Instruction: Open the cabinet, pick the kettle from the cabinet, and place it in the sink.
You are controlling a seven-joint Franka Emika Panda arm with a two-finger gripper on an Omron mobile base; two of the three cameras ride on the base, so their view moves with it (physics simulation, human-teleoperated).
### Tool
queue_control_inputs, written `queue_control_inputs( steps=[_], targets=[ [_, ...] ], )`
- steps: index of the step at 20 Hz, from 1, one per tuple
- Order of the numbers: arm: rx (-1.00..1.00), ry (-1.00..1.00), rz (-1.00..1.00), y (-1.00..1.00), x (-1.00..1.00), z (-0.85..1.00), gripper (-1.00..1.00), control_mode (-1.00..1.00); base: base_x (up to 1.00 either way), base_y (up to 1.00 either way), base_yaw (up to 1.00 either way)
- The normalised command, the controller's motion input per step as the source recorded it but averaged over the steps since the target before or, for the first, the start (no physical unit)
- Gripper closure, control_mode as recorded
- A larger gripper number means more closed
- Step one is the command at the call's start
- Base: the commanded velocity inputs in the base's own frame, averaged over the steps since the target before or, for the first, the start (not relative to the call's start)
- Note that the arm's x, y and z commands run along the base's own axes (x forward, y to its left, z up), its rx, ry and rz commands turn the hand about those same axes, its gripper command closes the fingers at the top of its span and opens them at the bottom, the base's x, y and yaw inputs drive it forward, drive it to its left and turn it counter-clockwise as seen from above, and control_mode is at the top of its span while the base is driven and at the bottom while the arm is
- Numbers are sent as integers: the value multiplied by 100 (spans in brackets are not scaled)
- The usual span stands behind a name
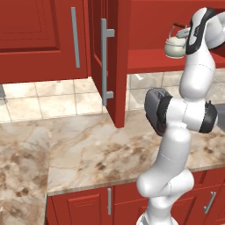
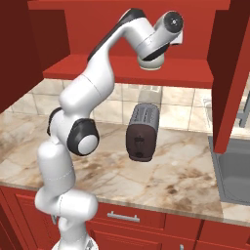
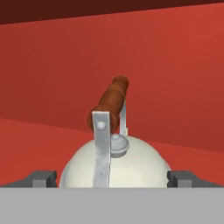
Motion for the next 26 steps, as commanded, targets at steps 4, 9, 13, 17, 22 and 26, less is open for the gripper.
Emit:
queue_control_inputs(
  steps=[4,9,13,17,22,26],
  targets=[
    [0,0,2,0,6,-1,-100,-100,0,0,0],
    [0,0,2,0,6,-4,-100,-100,0,0,0],
    [0,0,1,0,3,-5,-100,-100,0,0,0],
    [-1,0,1,3,0,-8,100,-100,0,0,0],
    [-2,0,0,9,0,-8,100,-100,0,0,0],
    [-3,0,0,12,2,-6,100,-100,0,0,0]
  ],
)
